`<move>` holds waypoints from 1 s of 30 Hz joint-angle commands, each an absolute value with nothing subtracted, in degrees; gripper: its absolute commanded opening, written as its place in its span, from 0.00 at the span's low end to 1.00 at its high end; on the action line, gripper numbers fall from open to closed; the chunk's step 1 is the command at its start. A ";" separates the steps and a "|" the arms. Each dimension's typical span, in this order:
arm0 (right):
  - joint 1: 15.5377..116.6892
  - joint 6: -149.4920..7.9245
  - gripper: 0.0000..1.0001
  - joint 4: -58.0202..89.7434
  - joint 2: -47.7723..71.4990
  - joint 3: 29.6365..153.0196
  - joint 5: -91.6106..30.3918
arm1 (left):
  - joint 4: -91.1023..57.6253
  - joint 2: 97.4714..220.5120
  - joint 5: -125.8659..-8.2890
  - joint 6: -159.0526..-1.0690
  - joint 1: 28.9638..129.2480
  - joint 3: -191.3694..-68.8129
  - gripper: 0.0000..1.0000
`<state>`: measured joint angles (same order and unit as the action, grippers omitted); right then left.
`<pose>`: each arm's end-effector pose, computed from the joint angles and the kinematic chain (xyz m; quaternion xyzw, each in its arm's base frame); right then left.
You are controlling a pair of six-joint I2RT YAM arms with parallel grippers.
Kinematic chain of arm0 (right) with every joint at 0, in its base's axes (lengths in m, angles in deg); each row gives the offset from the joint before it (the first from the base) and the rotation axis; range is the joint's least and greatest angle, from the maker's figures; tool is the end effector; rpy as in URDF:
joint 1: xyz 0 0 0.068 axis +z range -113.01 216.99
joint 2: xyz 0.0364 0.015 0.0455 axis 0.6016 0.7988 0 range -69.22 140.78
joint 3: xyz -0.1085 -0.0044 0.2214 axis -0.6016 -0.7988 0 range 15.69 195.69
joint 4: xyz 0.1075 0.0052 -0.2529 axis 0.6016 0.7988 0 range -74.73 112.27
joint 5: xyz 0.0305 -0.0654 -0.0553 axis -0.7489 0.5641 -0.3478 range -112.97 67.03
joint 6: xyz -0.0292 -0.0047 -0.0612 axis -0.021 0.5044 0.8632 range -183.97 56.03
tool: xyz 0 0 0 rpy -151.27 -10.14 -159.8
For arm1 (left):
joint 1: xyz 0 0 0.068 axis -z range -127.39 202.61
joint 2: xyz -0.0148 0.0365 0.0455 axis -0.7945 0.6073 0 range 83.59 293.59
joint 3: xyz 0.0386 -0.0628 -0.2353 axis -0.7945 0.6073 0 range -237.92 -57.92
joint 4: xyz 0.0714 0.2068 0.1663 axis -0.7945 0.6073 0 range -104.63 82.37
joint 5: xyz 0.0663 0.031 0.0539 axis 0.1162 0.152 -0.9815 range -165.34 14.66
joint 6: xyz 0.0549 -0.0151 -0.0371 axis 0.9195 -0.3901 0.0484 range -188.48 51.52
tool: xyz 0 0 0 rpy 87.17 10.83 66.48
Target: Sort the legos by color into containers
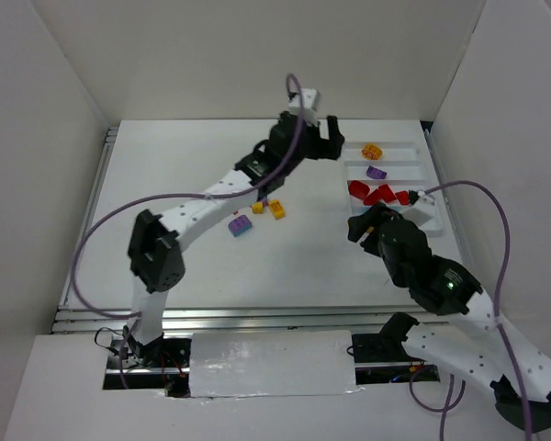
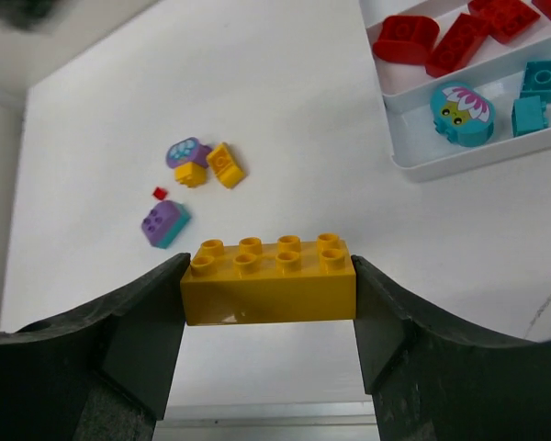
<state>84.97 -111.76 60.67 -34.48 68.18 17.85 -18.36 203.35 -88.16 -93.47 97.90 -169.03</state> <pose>0.1310 0.0922 0.3311 0.1792 0.8022 0.1598 0.5467 0.3813 -0.3677 0.3284 0.0547 0.7341 -0.3194 0.5967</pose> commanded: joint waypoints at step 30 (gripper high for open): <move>30.05 -98.52 0.08 55.08 64.81 146.39 -2.84 | 23.86 130.87 -108.48 -93.62 88.38 -115.32 1.00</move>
<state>30.11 -100.63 55.08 64.34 145.82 -4.23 29.37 132.08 -107.98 -94.96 89.25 -114.80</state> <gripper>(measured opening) 0.724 0.995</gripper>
